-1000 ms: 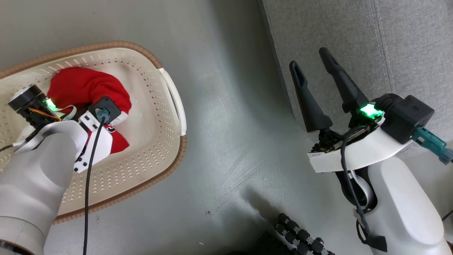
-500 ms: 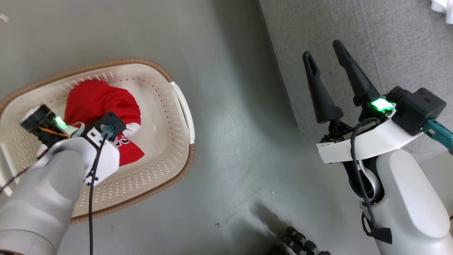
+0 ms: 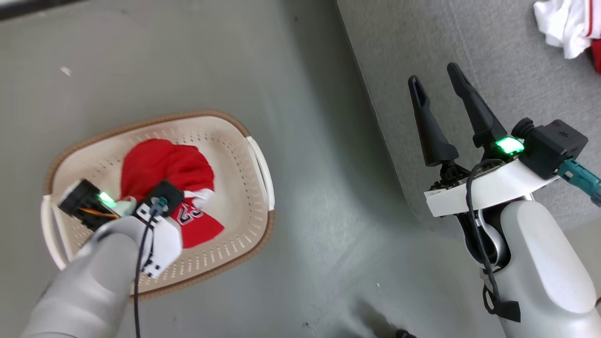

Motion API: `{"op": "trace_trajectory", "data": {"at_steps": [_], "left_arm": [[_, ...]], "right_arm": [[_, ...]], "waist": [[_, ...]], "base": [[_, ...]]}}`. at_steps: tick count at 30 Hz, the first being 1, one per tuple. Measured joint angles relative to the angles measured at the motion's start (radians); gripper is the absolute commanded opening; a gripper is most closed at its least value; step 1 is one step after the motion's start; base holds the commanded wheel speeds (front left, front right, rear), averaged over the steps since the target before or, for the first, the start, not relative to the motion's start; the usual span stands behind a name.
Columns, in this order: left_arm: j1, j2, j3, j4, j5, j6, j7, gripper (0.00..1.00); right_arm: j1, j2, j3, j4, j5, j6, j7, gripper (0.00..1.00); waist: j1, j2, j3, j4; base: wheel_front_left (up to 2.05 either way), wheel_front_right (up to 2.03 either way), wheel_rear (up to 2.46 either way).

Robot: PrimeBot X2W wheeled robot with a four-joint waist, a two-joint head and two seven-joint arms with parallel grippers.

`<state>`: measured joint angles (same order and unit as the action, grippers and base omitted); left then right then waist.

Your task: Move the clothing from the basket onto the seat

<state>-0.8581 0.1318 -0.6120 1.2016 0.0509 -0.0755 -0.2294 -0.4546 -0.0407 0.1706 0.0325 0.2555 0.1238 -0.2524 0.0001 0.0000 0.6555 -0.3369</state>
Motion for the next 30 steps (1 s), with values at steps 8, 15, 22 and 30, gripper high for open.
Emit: {"op": "trace_trajectory", "data": {"at_steps": [8,15,22,30], "left_arm": [[0.069,-0.038,0.039,-0.035,-0.055,0.012,-0.019,0.00],[0.130,-0.051,0.065,-0.080,-0.090,0.024,-0.019,0.00],[0.196,-0.068,0.094,-0.225,-0.136,0.030,-0.019,0.00],[0.301,-0.068,0.151,-0.386,-0.190,0.058,-0.019,0.00]], "right_arm": [[0.029,-0.001,-0.006,0.027,-0.011,0.000,0.000,1.00],[0.067,-0.002,-0.021,0.049,-0.011,0.000,0.000,1.00],[0.116,-0.002,-0.022,0.075,-0.042,0.000,0.000,1.00],[0.179,-0.002,-0.032,0.095,-0.072,0.000,0.000,1.00]], "waist": [[0.0000,0.0000,-0.097,0.030],[0.0000,0.0000,-0.186,0.059],[0.0000,0.0000,-0.274,0.090],[0.0000,0.0000,-0.367,0.128]], "base": [[0.00,0.00,0.00],[0.00,0.00,0.00],[0.00,0.00,0.00],[0.00,0.00,0.00]]}}
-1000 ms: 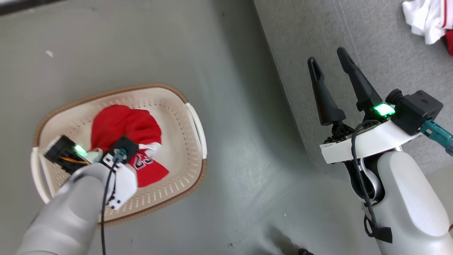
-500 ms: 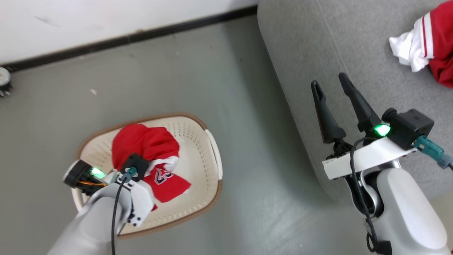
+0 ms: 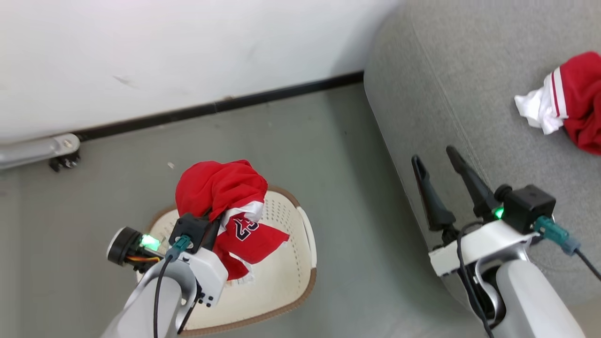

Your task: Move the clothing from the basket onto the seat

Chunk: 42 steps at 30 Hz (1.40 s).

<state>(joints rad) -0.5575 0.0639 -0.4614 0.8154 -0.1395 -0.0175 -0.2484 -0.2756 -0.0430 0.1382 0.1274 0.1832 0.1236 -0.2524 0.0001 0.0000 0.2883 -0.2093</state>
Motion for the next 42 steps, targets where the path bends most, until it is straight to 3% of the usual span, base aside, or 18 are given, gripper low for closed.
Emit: {"op": "trace_trajectory", "data": {"at_steps": [21,32,42], "left_arm": [[0.193,-0.002,0.082,-0.412,-0.040,0.018,-0.001,0.00],[0.258,-0.005,0.140,-0.671,-0.058,0.004,-0.001,0.00],[0.318,-0.006,0.173,-0.813,-0.062,-0.013,-0.004,0.00]], "right_arm": [[0.147,0.000,-0.009,0.025,-0.020,0.000,0.000,1.00],[0.219,0.001,-0.022,0.034,-0.019,0.000,0.000,1.00],[0.277,0.001,-0.045,0.023,-0.018,0.000,0.000,1.00]], "waist": [[0.0000,0.0000,-0.204,0.092],[0.0000,0.0000,-0.284,0.141],[-0.0001,0.0001,-0.328,0.170]], "base": [[0.00,0.00,0.00],[0.00,0.00,0.00],[0.00,0.00,0.00]]}}
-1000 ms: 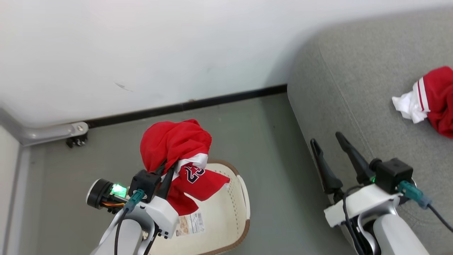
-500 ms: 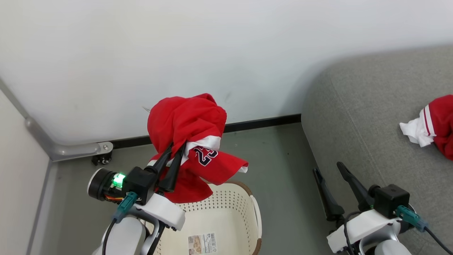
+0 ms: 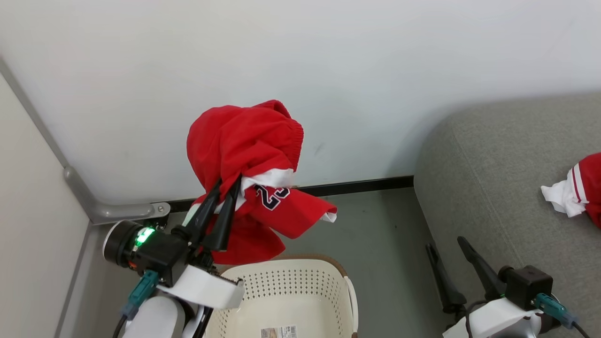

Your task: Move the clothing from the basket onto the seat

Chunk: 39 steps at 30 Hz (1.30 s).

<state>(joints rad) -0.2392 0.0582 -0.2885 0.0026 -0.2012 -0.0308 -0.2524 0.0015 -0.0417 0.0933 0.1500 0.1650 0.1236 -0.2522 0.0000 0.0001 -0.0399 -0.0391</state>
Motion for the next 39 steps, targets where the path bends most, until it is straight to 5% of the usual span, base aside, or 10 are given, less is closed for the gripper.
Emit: {"op": "trace_trajectory", "data": {"at_steps": [23,39], "left_arm": [[0.123,0.004,-0.014,-0.111,0.025,-0.056,0.000,0.00],[0.142,0.005,-0.018,-0.116,0.035,-0.070,0.000,0.00]], "right_arm": [[0.037,-0.004,0.102,-0.130,0.011,0.000,0.000,1.00],[0.029,-0.157,0.392,-0.273,-0.004,0.000,0.000,1.00]], "waist": [[0.0000,0.0000,-0.022,0.016],[0.0000,0.0000,-0.019,0.001]], "base": [[0.00,0.00,0.00],[0.00,0.00,0.00]]}}
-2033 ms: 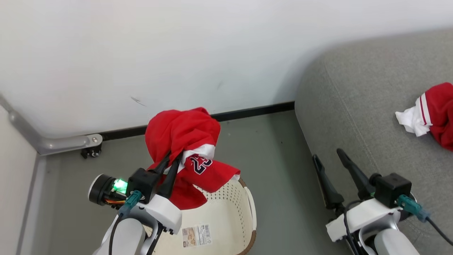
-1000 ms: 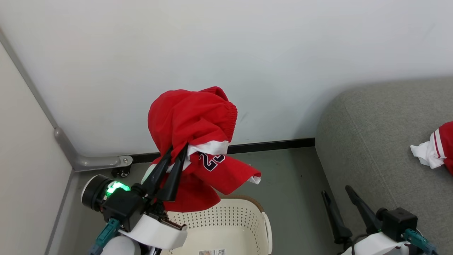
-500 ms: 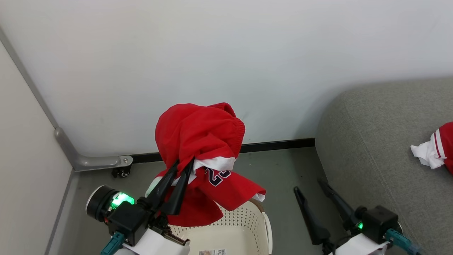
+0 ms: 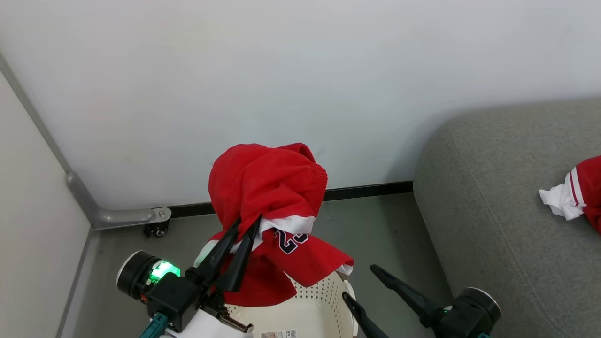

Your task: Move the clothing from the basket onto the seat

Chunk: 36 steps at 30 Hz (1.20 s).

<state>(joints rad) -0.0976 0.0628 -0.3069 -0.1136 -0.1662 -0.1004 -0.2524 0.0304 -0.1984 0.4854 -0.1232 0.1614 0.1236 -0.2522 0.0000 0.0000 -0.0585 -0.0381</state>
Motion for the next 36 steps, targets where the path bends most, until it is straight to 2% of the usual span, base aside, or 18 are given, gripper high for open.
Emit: {"op": "trace_trajectory", "data": {"at_steps": [10,14,26,36], "left_arm": [[0.005,0.002,-0.015,0.002,0.019,-0.008,0.000,0.00],[0.005,0.002,-0.029,0.002,0.022,-0.009,0.000,0.00],[0.005,0.002,-0.041,0.004,0.028,-0.017,0.000,0.00],[0.005,0.004,-0.043,0.008,0.028,-0.018,0.000,0.00]], "right_arm": [[-0.042,-0.024,0.034,-0.072,-0.032,0.000,0.000,1.00],[-0.044,0.000,0.026,-0.100,-0.014,0.000,0.000,1.00],[-0.078,-0.050,0.127,-0.120,-0.027,0.000,0.000,1.00],[-0.076,-0.059,0.124,-0.125,-0.018,0.000,0.000,1.00]], "waist": [[0.0000,0.0000,0.004,-0.010],[0.0000,0.0000,0.005,-0.011],[0.0000,0.0000,0.002,0.000],[0.0000,0.0000,-0.007,-0.003]], "base": [[0.00,0.00,0.00],[0.00,0.00,0.00],[0.00,0.00,0.00],[0.00,0.00,0.00]]}}
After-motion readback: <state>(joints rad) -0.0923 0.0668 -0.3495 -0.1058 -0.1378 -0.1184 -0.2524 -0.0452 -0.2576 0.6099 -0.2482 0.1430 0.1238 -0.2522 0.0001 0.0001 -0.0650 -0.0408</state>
